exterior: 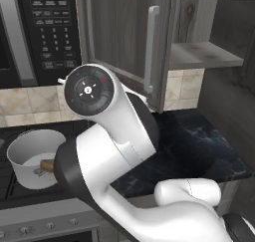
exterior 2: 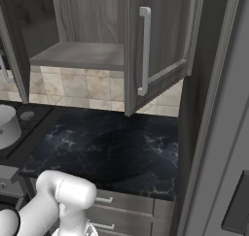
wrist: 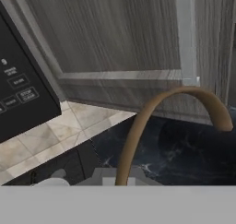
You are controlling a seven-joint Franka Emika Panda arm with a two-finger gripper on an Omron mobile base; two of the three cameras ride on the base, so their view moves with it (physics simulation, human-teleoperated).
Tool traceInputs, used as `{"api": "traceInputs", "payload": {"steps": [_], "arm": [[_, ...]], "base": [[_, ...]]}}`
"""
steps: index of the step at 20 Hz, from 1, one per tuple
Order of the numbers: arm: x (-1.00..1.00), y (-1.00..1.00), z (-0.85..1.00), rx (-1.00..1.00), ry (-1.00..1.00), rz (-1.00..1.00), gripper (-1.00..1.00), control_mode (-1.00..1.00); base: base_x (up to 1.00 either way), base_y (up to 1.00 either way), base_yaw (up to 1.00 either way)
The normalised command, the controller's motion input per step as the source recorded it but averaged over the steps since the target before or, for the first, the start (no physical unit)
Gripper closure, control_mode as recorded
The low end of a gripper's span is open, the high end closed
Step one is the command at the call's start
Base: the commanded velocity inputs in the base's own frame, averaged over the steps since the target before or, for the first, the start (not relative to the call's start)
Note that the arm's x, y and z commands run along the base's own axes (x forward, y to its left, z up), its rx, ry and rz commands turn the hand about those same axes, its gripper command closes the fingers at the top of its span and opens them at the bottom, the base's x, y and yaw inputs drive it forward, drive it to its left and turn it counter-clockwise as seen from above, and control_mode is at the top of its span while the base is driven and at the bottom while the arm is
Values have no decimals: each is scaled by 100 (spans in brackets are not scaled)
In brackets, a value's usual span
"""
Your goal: Open the cabinet and move the ladle to the pot. Then close the cabinet.
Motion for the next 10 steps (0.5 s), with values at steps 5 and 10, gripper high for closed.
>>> {"api": "traceInputs", "payload": {"steps": [5, 10], "arm": [[43, 14, -7, -4, -4, -1, 100, -100], [42, 14, -12, -4, -1, 0, 100, -100]], "base": [[0, 0, 0], [0, 0, 0]]}}
